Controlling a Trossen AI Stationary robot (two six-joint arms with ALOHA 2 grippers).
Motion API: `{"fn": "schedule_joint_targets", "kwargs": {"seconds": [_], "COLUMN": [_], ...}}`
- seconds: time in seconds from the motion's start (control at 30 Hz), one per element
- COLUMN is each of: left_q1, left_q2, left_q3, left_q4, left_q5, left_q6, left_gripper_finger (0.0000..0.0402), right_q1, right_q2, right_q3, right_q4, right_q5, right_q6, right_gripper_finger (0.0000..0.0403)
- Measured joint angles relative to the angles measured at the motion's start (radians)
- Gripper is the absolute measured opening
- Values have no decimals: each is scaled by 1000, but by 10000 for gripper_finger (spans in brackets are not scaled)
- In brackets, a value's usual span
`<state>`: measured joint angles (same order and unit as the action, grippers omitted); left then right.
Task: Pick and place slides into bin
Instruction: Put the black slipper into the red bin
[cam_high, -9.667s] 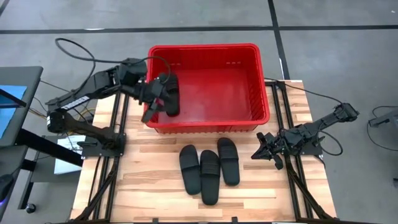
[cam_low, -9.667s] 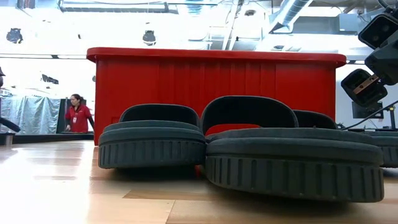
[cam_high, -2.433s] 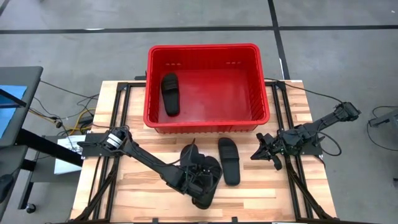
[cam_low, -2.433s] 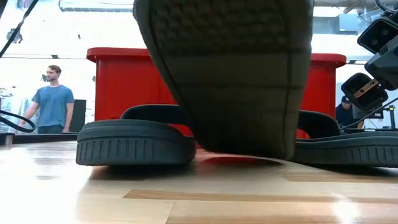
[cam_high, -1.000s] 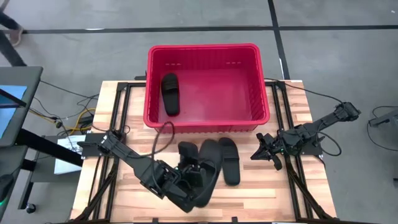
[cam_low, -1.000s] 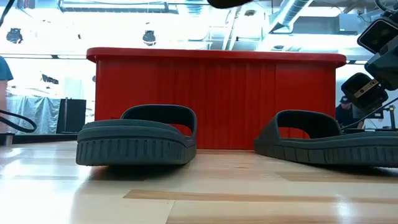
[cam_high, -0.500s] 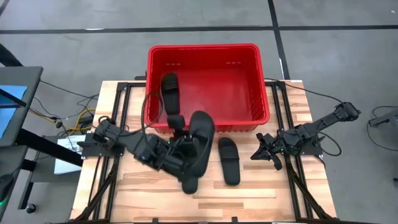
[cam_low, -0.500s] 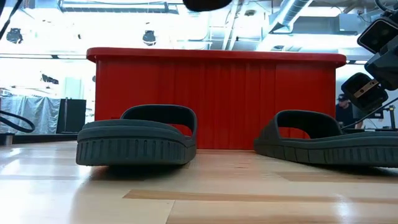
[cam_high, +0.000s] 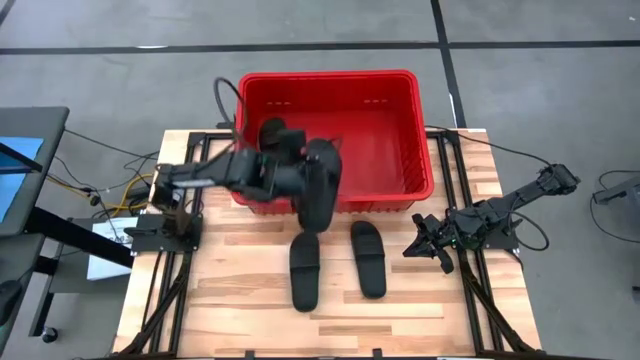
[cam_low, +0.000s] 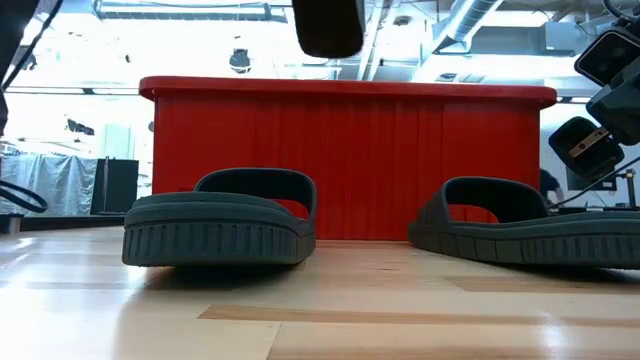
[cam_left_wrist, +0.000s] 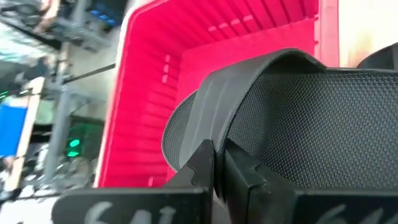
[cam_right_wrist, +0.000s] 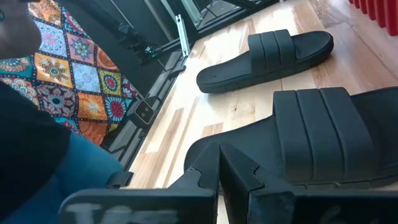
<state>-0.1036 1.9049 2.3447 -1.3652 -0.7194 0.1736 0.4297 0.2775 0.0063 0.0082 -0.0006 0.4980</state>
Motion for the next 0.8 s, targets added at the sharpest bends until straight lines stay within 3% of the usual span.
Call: {"fn": "schedule_joint_targets", "kwargs": {"seconds": [0.33, 0.6, 0.8], "left_q1": [297, 456, 514], "left_q2": [-5, -13, -14], "left_q3": [-62, -224, -421], "left_q4": [215, 445, 620], "left_q5": [324, 475, 480], "left_q6": [214, 252, 279], "left_gripper_finger": [0, 0, 0], "right_q1": [0, 0, 0], "right_q2": [0, 0, 0], "right_q3": [0, 0, 0], "right_q4": [0, 0, 0], "right_q5": [0, 0, 0], "right_q6": [0, 0, 0], "right_gripper_finger": [0, 0, 0]}}
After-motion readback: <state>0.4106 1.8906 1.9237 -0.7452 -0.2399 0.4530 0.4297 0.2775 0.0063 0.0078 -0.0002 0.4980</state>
